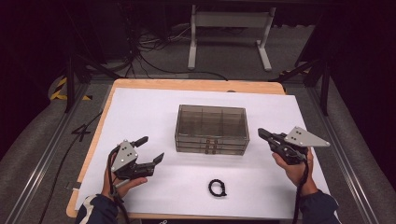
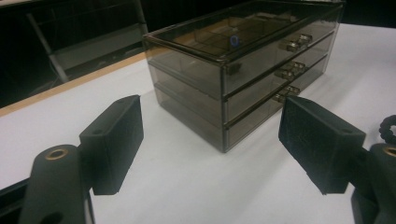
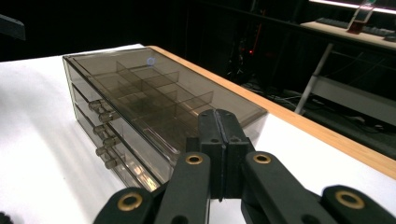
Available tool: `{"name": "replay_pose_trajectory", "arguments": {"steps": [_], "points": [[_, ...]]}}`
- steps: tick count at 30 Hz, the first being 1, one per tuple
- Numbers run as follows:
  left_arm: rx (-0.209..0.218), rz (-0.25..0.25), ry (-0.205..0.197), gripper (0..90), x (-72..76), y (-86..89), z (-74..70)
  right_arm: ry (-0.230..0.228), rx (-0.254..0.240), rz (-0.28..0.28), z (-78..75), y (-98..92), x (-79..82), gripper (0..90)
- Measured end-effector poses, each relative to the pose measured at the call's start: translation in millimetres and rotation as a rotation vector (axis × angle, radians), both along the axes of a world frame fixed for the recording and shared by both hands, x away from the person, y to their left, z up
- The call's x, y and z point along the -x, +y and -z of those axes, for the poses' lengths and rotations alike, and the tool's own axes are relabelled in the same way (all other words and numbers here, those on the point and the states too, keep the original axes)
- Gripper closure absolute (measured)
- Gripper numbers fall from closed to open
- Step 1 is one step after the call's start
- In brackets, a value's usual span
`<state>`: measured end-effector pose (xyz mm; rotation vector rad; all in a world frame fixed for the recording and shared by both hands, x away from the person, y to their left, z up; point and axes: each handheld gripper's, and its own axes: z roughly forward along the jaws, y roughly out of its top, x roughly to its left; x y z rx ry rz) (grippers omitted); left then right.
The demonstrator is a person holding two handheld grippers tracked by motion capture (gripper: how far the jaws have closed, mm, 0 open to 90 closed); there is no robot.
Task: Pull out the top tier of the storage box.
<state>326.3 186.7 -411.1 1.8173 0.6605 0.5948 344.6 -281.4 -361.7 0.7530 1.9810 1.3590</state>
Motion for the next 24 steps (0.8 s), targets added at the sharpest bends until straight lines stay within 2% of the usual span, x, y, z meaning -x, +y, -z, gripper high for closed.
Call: {"name": "replay_pose_trajectory", "arguments": {"steps": [5, 10, 14, 17, 18, 21, 24], "points": [[-0.011, 0.023, -0.003, 23.2, -2.7, -10.7, -0.3, 0.027, 0.003, -0.009, 6.9, 16.1, -13.9, 90.0], [-0.020, 0.043, -0.002, 23.5, -5.2, -20.8, -0.5, 0.034, 0.008, -0.008, 9.3, 22.9, -19.4, 90.0], [-0.026, 0.071, -0.001, 23.9, -6.4, -30.1, -1.2, 0.050, 0.018, 0.003, 13.4, 25.7, -24.1, 90.0], [-0.050, 0.093, -0.014, 23.9, -7.7, -38.9, -0.9, 0.057, 0.018, 0.007, 15.4, 25.7, -26.2, 90.0], [-0.044, 0.097, -0.006, 23.9, -7.4, -41.8, -0.3, 0.062, 0.020, 0.011, 15.8, 25.9, -26.4, 90.0], [-0.057, 0.109, -0.011, 24.0, -7.6, -47.3, -0.3, 0.063, 0.040, 0.026, 17.3, 25.7, -27.9, 90.0], [-0.059, 0.115, -0.013, 24.0, -8.0, -50.4, 0.0, 0.071, 0.023, 0.033, 20.6, 24.6, -29.7, 90.0]]}}
